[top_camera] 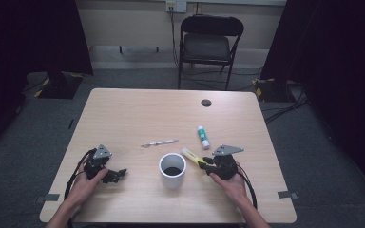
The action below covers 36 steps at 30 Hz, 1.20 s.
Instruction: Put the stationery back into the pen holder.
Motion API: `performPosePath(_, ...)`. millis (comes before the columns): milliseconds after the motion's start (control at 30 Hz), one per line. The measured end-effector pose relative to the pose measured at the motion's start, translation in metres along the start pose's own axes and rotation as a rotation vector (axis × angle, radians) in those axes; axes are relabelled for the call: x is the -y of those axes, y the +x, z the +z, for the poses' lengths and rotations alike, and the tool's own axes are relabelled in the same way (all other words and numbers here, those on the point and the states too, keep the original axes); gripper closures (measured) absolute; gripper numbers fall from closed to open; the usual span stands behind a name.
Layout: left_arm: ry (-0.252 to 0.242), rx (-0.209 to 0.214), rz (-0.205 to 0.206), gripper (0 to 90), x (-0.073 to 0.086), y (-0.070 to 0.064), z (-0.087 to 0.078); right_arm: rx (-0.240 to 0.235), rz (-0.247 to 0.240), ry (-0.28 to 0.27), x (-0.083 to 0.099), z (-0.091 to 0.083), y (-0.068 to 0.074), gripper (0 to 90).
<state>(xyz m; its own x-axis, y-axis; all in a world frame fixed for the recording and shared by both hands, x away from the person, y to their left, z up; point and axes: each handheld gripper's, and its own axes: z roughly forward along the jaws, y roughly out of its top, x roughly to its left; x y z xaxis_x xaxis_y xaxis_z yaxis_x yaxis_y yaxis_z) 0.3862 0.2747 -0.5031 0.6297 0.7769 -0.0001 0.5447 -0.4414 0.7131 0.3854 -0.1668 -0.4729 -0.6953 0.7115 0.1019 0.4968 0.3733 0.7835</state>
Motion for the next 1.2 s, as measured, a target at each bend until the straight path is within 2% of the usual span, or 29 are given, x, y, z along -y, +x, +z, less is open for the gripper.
performPosePath(333, 0.000, 0.000, 0.000, 0.0, 0.000, 0.000, 0.000, -0.004, 0.015, -0.036, -0.007, -0.009, -0.002, 67.3)
performPosePath(467, -0.002, -0.001, -0.003, 0.0, 0.000, 0.000, 0.000, -0.010, -0.001, -0.037, -0.009, -0.013, 0.000, 67.3)
performPosePath(1200, -0.002, 0.000, -0.003, 0.0, 0.000, 0.000, 0.000, -0.006, 0.009, -0.106, -0.022, -0.040, -0.001, 67.3)
